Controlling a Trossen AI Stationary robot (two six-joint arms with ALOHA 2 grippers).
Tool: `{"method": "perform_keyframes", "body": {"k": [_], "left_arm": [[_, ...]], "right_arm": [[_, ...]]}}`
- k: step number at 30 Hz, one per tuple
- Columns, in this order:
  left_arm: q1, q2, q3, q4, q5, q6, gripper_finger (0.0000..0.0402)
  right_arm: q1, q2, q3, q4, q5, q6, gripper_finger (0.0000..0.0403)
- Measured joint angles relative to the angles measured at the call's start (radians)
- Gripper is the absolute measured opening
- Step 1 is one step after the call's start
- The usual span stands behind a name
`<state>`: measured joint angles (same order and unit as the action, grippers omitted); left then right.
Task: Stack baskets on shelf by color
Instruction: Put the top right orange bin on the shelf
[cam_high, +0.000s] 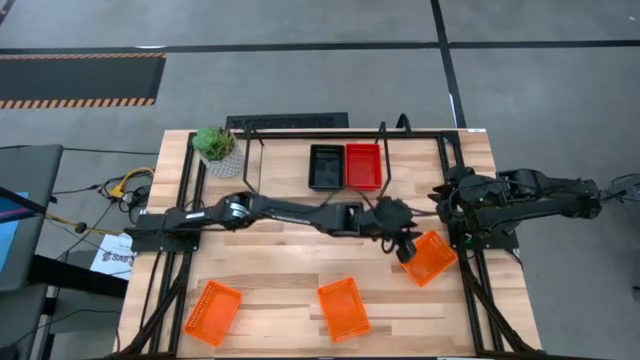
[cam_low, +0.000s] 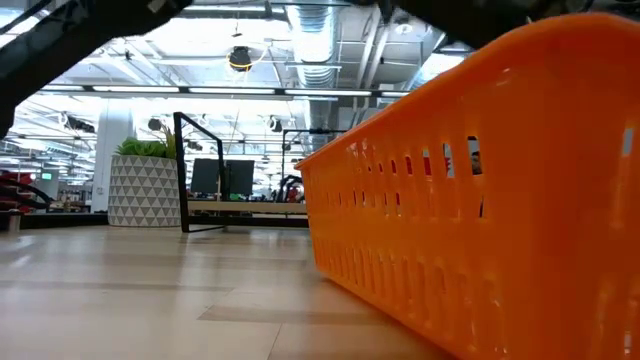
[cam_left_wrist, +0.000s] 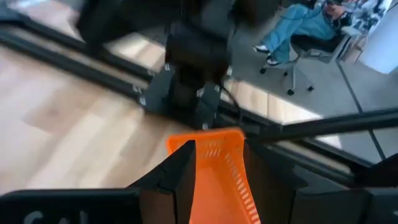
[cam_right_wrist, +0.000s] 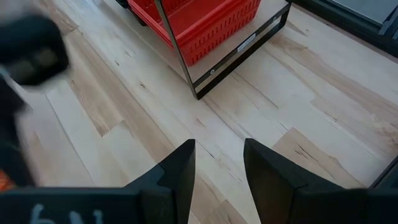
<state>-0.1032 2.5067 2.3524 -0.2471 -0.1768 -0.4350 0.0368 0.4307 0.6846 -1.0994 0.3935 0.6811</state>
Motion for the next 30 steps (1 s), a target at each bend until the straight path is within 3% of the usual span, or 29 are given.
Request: {"method": "perform_keyframes", "body": {"k": [12, 30], "left_arm": [[-0.021, 0.148, -0.002, 0.077, -0.045, -0.103, 0.0123], [-0.052, 0.175, -0.001, 0.000, -0.059, -0.149, 0.0123]], "right_arm": [[0.000, 0.000, 0.000, -0.001, -0.003, -0.001, 0.0159], [0.001, 0.000, 0.000, -0.025, -0.009, -0.009, 0.0159]]}}
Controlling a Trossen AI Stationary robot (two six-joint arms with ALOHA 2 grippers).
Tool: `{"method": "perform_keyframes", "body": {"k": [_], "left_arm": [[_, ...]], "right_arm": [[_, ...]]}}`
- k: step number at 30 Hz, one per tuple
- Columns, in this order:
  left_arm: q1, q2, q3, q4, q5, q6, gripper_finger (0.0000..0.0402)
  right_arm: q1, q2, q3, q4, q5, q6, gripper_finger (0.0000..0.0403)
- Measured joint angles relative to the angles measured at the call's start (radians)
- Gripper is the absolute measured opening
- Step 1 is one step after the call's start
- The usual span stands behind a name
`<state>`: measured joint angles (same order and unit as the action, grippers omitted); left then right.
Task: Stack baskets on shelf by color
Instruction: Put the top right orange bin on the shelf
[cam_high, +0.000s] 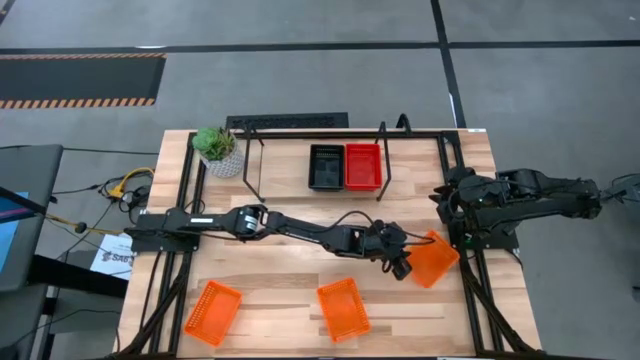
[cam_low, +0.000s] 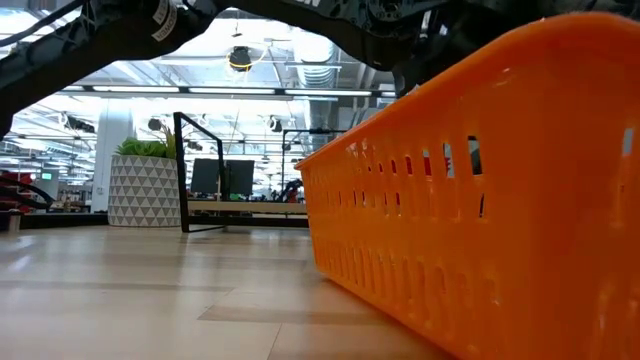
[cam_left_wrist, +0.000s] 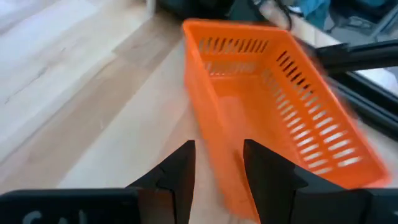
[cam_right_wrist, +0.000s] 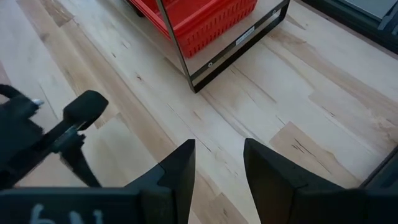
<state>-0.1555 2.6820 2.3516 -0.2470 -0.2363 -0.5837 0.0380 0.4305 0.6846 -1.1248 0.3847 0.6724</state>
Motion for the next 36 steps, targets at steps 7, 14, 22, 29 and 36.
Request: {"method": "perform_keyframes", "body": {"k": [7, 14, 22, 29, 36], "left_arm": [[0.001, 0.006, -0.001, 0.006, -0.008, -0.019, 0.0123], [0.001, 0.006, -0.001, -0.047, 0.060, -0.005, 0.0096], [0.001, 0.005, -0.001, -0.038, 0.061, -0.021, 0.0007], [0.001, 0.000, -0.001, 0.016, 0.073, -0.086, 0.0002], [0.003, -0.050, 0.003, 0.011, 0.081, -0.181, 0.0002]], "right_arm": [[0.000, 0.000, 0.000, 0.000, 0.000, 0.000, 0.0159], [0.000, 0.000, 0.000, 0.001, 0.000, 0.000, 0.0159], [0.000, 0.000, 0.000, 0.002, 0.001, 0.000, 0.0159], [0.000, 0.000, 0.000, 0.002, 0.001, 0.000, 0.0159], [0.000, 0.000, 0.000, 0.002, 0.002, 0.000, 0.0159]]}}
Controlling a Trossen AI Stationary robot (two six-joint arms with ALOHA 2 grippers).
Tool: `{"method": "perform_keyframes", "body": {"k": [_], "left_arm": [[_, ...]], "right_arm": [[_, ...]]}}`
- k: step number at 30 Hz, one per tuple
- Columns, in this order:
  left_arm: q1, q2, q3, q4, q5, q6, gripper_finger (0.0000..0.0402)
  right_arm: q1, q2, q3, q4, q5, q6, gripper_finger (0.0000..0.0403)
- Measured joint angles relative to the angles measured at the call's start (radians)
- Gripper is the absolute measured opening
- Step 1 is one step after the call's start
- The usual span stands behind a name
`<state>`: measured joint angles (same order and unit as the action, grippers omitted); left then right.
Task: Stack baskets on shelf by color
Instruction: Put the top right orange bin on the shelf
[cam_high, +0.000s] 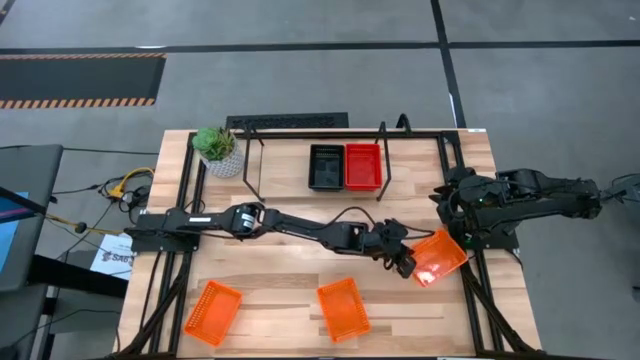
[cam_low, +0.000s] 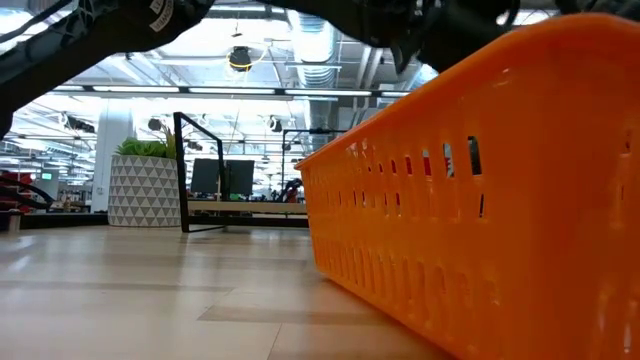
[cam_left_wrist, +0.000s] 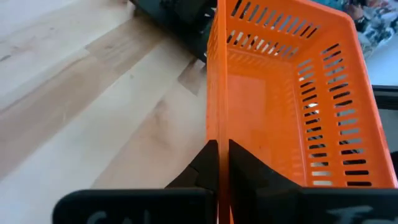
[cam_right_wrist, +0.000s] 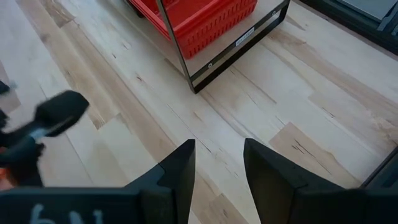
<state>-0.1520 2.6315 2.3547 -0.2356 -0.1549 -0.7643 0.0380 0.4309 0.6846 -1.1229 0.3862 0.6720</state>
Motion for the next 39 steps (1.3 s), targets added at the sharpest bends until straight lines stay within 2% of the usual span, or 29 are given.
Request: {"method": "perform_keyframes", "body": {"k": [2, 13, 21, 25, 32, 36, 39], "left_arm": [[0.000, -0.020, 0.002, -0.042, 0.012, -0.001, 0.0002], [0.036, -0.191, 0.001, -0.505, 0.053, 0.000, 0.0002], [0.046, -0.370, 0.002, -0.646, 0.046, 0.047, 0.0002], [0.048, -0.452, 0.002, -0.717, -0.074, -0.007, 0.0002], [0.049, -0.569, 0.002, -0.906, -0.400, -0.130, 0.0002], [0.053, -0.600, 0.002, -1.092, -0.544, -0.280, 0.0002], [0.065, -0.604, 0.002, -1.288, -0.609, -0.450, 0.0002]], "right_arm": [[0.000, -0.001, 0.000, 0.000, 0.000, 0.000, 0.0159], [0.000, 0.000, 0.000, 0.001, 0.000, 0.000, 0.0159], [0.000, 0.000, 0.000, 0.001, 0.004, 0.000, 0.0159], [0.000, 0.000, 0.000, 0.001, 0.005, 0.000, 0.0159], [0.000, 0.000, 0.000, 0.002, 0.005, 0.000, 0.0159], [0.000, 0.000, 0.000, 0.002, 0.005, 0.000, 0.0159], [0.000, 0.000, 0.000, 0.002, 0.006, 0.000, 0.0159]]}}
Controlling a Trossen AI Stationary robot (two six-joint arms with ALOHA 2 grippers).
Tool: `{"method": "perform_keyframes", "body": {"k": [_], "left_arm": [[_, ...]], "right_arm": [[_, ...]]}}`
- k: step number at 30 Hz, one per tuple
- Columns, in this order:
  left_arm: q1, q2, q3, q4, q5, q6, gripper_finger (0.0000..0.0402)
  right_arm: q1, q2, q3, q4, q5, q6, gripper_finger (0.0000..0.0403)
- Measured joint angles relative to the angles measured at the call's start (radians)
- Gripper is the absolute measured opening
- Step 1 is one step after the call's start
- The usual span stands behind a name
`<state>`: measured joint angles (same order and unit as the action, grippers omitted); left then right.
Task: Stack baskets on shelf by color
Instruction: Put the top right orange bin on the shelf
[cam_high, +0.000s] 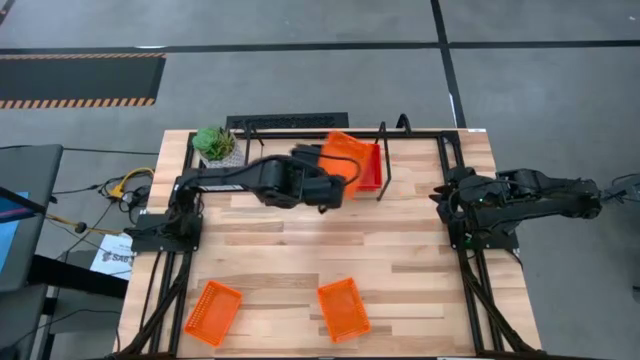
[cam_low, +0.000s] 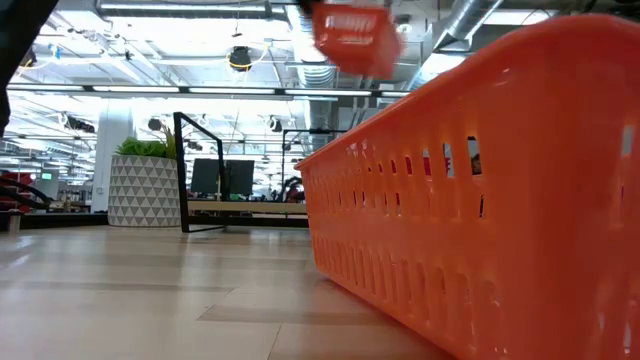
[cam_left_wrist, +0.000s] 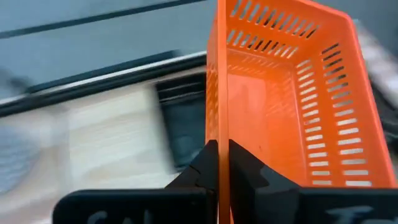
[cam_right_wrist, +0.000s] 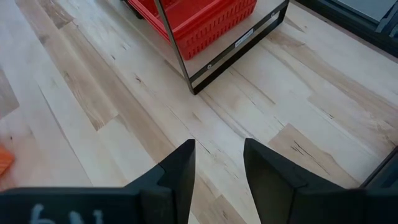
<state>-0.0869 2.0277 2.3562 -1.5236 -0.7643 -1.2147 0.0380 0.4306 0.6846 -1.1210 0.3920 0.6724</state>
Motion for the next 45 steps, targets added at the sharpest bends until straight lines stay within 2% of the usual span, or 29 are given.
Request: {"method": "perform_keyframes", "body": {"k": [2, 13, 20, 24, 30, 36, 45], "left_arm": [[0.016, -0.001, -0.014, -0.054, -0.028, -0.104, 0.0002], [0.140, 0.000, -0.153, -0.049, -0.051, -0.163, 0.0002], [0.214, -0.017, -0.265, -0.048, 0.065, -0.094, 0.0002], [0.222, -0.102, -0.351, -0.045, 0.074, -0.098, 0.0002], [0.224, -0.325, -0.559, -0.047, -0.017, -0.227, 0.0002], [0.224, -0.448, -0.798, 0.152, 0.005, -0.212, 0.0002], [0.231, -0.455, -1.061, 0.518, 0.047, -0.216, 0.0002]], "right_arm": [[0.000, 0.000, 0.000, 0.000, 0.000, 0.000, 0.0159], [0.000, 0.000, 0.000, 0.000, 0.002, 0.000, 0.0159], [0.000, 0.000, 0.000, 0.000, 0.002, 0.000, 0.0159], [0.000, 0.000, 0.000, 0.000, 0.002, 0.001, 0.0159], [0.000, 0.000, 0.000, 0.000, 0.003, 0.001, 0.0159], [0.000, 0.000, 0.000, 0.000, 0.003, 0.001, 0.0159], [0.000, 0.000, 0.000, 0.000, 0.003, 0.002, 0.0159]]}}
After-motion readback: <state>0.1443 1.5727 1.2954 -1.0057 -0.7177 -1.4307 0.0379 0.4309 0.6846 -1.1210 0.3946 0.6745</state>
